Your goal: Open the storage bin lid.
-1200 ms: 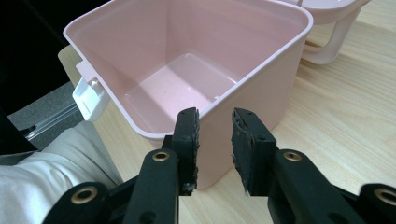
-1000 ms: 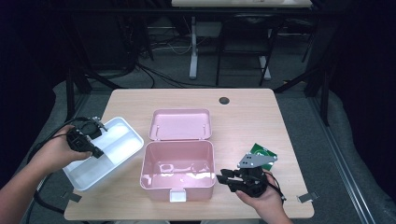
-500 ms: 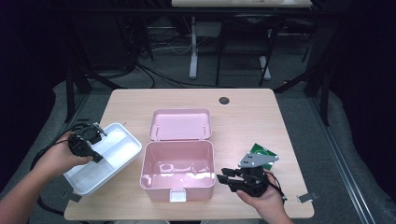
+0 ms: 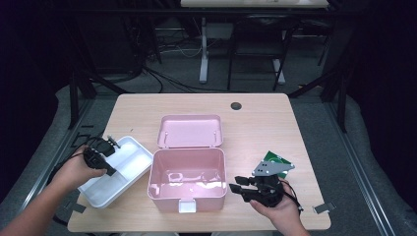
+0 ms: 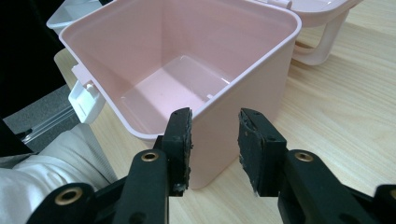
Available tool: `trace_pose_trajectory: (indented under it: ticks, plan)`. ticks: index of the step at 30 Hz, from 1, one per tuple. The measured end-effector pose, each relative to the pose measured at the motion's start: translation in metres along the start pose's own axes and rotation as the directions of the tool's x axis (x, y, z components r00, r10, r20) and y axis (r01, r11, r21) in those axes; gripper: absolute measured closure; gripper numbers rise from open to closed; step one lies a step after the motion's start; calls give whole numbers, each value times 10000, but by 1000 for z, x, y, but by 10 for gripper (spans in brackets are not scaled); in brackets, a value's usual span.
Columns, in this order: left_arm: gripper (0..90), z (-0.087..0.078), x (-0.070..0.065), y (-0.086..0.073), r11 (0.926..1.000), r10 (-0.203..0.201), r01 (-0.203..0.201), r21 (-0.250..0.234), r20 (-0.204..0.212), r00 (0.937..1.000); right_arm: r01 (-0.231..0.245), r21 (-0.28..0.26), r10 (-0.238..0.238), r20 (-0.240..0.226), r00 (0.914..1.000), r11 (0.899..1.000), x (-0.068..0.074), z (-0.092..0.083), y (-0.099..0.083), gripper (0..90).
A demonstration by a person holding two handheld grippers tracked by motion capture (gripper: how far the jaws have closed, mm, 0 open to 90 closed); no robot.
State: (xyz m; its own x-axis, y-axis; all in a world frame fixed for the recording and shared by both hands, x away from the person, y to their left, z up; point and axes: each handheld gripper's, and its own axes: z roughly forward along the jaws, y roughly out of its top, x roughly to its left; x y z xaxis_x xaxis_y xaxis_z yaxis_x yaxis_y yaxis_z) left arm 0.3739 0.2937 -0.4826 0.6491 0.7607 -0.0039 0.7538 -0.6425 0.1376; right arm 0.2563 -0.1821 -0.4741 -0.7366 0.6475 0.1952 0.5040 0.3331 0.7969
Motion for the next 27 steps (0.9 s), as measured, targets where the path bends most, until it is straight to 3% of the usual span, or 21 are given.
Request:
trace_pose_trajectory:
  ticks: [12, 27]
  plan:
    - [893, 30, 0, 6, 9998, -169, 167, 137, 104, 9998, -50, -87, 51, 112, 9999, 9999, -3, -1, -2, 623]
    - [893, 51, 6, 1, 9984, -547, 544, 165, 210, 9983, -27, -98, 29, 183, 9998, 9999, -3, -2, -2, 596]
